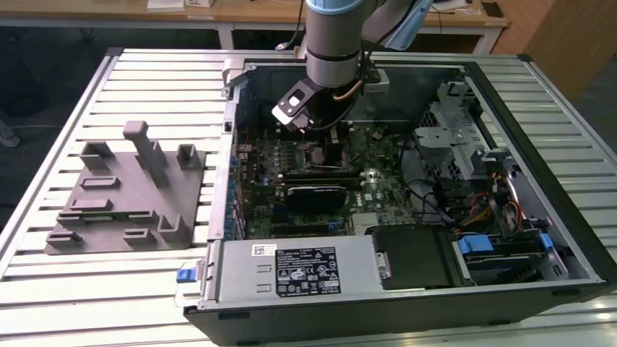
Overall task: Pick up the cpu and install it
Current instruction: 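Place the cpu into insertion slot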
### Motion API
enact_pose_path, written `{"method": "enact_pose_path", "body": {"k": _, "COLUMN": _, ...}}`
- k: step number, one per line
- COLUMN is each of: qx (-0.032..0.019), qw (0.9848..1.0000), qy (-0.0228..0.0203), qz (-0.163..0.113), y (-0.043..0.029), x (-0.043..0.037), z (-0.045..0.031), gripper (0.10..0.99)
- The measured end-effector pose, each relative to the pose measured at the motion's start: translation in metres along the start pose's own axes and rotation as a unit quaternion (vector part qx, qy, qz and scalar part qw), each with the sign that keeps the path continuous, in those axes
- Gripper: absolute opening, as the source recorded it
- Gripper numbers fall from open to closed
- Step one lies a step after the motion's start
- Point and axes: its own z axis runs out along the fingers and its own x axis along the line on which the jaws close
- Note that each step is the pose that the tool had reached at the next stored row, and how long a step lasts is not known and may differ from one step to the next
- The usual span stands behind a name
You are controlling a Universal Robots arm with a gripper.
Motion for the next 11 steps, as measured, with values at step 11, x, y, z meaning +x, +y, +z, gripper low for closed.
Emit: {"method": "enact_pose_path", "body": {"k": 11, "qx": -0.0002, "qw": 1.0000, "qy": 0.0093, "qz": 0.000, "y": 0.0001, "x": -0.0002, "z": -0.0035, "gripper": 0.612}}
